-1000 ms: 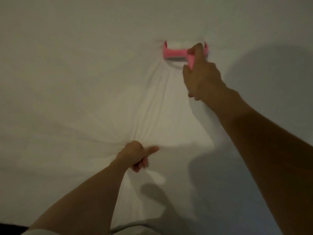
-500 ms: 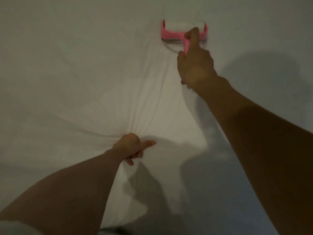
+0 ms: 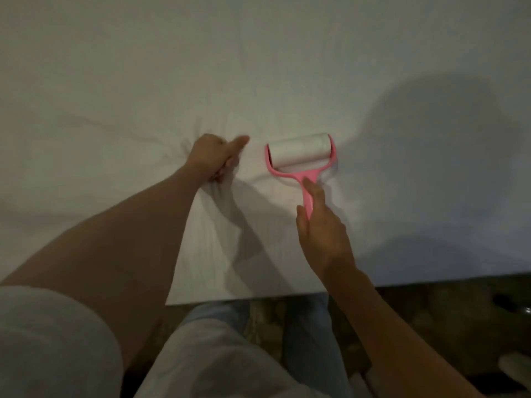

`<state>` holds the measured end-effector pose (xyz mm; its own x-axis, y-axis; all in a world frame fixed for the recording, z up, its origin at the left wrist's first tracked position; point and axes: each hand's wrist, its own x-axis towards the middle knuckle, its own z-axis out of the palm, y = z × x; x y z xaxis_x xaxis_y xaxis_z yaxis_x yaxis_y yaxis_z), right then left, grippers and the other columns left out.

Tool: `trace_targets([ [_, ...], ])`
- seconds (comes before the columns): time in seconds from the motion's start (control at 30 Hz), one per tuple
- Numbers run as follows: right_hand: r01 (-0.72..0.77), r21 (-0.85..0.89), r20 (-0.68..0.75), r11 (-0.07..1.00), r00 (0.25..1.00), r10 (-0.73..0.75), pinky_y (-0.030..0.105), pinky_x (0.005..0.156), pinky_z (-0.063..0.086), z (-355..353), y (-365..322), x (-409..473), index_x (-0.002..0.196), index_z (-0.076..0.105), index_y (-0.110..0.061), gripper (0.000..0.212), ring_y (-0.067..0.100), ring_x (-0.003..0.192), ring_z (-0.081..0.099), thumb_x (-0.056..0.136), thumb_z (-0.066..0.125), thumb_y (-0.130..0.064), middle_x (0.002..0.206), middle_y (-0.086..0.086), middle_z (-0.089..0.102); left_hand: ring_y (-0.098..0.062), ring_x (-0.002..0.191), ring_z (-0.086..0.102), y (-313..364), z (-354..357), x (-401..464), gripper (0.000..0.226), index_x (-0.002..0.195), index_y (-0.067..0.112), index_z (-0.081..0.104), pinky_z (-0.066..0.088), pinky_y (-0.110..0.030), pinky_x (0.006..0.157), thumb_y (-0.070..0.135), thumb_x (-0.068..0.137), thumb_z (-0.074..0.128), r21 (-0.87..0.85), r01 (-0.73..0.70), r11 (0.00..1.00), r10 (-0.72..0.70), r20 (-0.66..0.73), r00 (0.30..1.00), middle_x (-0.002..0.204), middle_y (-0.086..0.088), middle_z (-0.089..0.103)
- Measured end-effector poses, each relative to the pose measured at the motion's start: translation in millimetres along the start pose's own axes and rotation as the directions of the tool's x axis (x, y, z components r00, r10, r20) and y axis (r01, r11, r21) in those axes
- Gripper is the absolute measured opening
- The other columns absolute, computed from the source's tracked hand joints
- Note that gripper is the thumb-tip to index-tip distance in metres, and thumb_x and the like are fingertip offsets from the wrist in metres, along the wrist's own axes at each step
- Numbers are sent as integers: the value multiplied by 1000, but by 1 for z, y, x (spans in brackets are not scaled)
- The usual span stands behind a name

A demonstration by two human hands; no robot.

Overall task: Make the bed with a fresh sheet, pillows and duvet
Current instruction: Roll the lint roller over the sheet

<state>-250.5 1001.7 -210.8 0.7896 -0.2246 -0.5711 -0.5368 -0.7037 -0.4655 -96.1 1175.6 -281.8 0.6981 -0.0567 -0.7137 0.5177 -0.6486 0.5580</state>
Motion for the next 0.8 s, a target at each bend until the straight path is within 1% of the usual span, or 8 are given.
trace_targets([
  [0.07, 0, 14, -47, 1000, 999, 1, 32, 85, 52, 15, 17, -30, 148, 25, -33, 49, 20, 94, 63, 102, 40, -30, 110, 7, 64, -10, 30, 46, -4, 4, -7, 61, 44, 13, 49, 42, -25, 50, 53, 90, 55, 72, -61, 996, 64, -38, 997, 30, 0, 44],
  [0.17, 34, 32, -94, 999, 995, -31, 39, 81, 57, 37, 39, -70, 148, 30, -28, 49, 26, 91, 66, 101, 43, -27, 111, 14, 65, -26, 68, 64, -11, 12, -25, 58, 52, 10, 55, 50, -36, 73, 50, 94, 47, 299, -140, 944, 163, -54, 985, 57, -13, 58],
  [0.23, 20, 77, -96, 997, 995, -12, 43, 78, 57, 44, 55, -96, 148, 32, -27, 49, 28, 88, 66, 100, 46, -25, 107, 16, 66, -34, 83, 64, -12, 18, -37, 58, 62, 5, 63, 49, -38, 81, 48, 96, 44, 406, -169, 898, 216, -73, 974, 74, -22, 63],
  [0.3, 1, 112, -67, 994, 998, 6, 45, 73, 57, 46, 71, -124, 146, 30, -34, 52, 26, 81, 65, 99, 48, -23, 98, 14, 67, -35, 88, 64, -10, 23, -49, 59, 68, -1, 67, 45, -35, 84, 44, 97, 43, 454, -229, 861, 281, -51, 958, 77, -25, 65],
  [0.4, -70, 106, 26, 992, 997, 68, 46, 76, 55, 42, 96, -164, 140, 23, -46, 55, 27, 85, 66, 98, 51, -25, 103, 13, 67, -33, 79, 64, -2, 38, -67, 56, 59, 1, 62, 41, -28, 83, 36, 99, 44, 395, -309, 865, 332, 10, 943, 55, -16, 55],
  [0.53, -184, -30, 101, 982, 977, 186, 44, 88, 51, 36, 127, -196, 144, 26, -43, 49, 29, 108, 62, 98, 44, -40, 127, 9, 60, -34, 68, 64, 18, 60, -77, 57, 50, 5, 54, 50, -32, 80, 34, 99, 46, 243, -316, 917, 304, 87, 949, 39, 1, 49],
  [0.67, -236, -24, -55, 971, 971, 234, 45, 83, 54, 31, 130, -183, 147, 35, -27, 50, 31, 103, 64, 99, 41, -39, 124, 13, 61, -3, 29, 43, 36, 69, -64, 59, 43, 13, 49, 42, -23, 60, 34, 98, 46, 112, -275, 955, 266, 83, 960, 26, 8, 42],
  [0.8, -128, 2, -124, 992, 984, 127, 48, 78, 56, 22, 105, -127, 147, 35, -22, 50, 34, 92, 66, 99, 43, -32, 113, 18, 64, -7, 25, 38, 52, 74, -46, 52, 47, 11, 51, 33, -16, 37, 31, 96, 48, -185, -80, 980, 75, -32, 997, 28, 7, 43],
])
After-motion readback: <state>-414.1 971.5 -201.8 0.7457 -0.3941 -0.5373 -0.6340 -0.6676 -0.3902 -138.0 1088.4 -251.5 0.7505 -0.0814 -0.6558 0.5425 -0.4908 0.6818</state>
